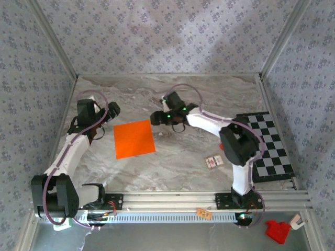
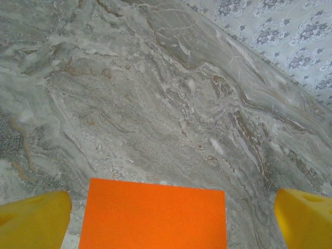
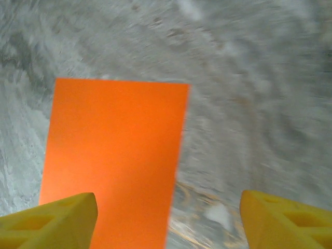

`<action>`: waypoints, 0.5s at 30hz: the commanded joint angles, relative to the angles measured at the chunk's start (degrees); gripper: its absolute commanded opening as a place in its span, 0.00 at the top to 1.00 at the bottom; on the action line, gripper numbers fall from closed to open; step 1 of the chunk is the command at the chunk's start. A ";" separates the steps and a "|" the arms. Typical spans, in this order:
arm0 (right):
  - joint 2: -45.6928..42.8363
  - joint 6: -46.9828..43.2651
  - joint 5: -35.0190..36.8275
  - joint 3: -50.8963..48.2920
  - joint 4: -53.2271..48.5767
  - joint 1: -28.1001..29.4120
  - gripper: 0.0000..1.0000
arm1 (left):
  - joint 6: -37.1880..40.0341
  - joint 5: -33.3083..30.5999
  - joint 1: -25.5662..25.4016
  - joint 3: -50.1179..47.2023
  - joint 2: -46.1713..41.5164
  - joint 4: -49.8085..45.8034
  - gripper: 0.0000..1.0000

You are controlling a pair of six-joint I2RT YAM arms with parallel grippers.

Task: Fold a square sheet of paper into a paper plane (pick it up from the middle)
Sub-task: Move the square sheet of paper to the center of the table.

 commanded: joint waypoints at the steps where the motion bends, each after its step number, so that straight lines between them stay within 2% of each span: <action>1: 5.21 0.94 -1.08 6.51 -6.13 2.25 0.30 | -0.09 0.13 0.17 2.69 0.25 -2.30 0.00; 7: 14.20 -0.11 -1.91 17.12 -11.19 5.45 0.36 | 0.03 -0.69 0.45 3.22 1.13 -2.25 0.00; 15: 22.35 -0.99 -0.88 27.71 -17.55 6.52 0.37 | -0.15 -0.26 0.40 4.19 3.15 -2.37 0.00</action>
